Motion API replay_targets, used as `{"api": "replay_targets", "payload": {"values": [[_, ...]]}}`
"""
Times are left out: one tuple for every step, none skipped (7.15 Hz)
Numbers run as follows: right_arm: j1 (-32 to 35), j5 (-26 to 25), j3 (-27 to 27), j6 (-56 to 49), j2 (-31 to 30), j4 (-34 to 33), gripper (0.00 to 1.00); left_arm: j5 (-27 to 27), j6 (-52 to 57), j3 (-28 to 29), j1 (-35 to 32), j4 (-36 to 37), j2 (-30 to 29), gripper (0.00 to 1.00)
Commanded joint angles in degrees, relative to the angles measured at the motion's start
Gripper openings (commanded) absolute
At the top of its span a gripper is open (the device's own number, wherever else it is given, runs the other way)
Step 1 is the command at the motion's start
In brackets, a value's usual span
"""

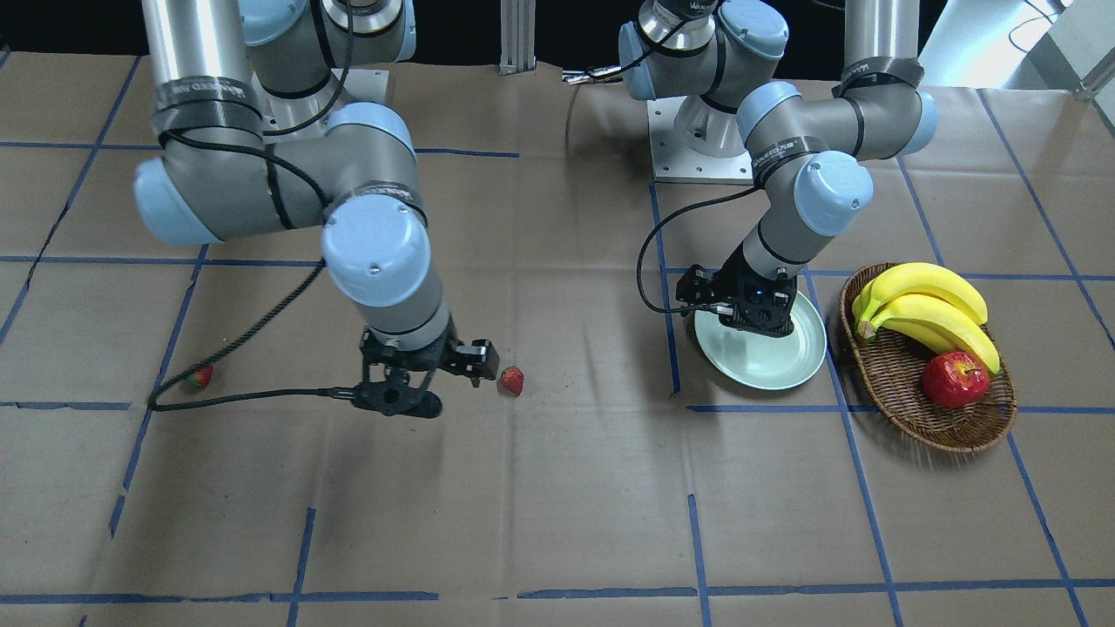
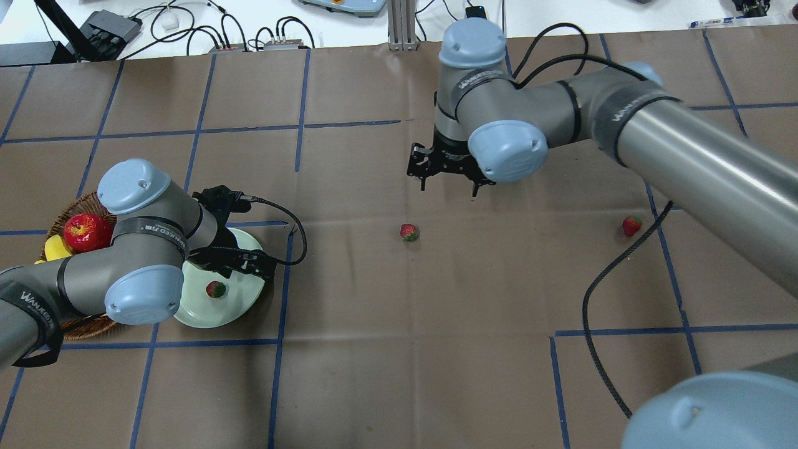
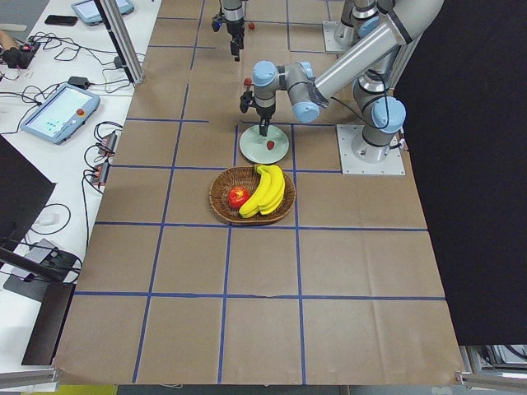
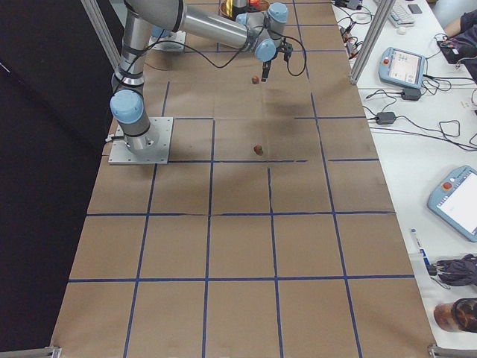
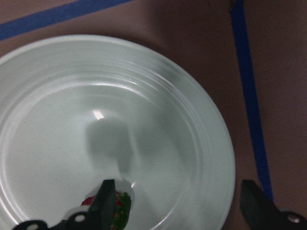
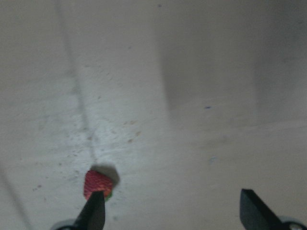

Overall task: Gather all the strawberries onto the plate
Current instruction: 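Grasp the mid-table strawberry with left gripper while right reaches the last one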

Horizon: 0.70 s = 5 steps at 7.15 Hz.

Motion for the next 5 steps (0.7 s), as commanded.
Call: {"api": "replay_targets", "payload": {"values": [[-8.8, -5.5, 2.2, -11.5, -4.3, 3.6, 1.00, -2.0, -8.9, 1.1, -5.2, 3.3, -1.4, 0.94], [-12.3, -7.6, 4.8, -18.1, -5.4, 2.7, 1.00, -1.9, -14.4, 3.4, -9.0, 4.3, -2.8, 0.95], [-17.8, -7.6, 7.4, -24.1, -6.8, 1.7, 1.00, -1.6, -18.6, 6.3, -12.4, 4.3, -4.1, 0.95], [-23.9, -7.4, 10.0, -32.3, -7.9, 1.4, 1.00, -1.6, -23.7, 9.3, -15.8, 4.2, -5.5, 0.96], [-28.6, -7.0, 12.3, -37.1, -7.4, -2.2, 1.00, -1.3, -27.6, 12.9, -19.2, 4.1, -7.9, 0.98]]}}
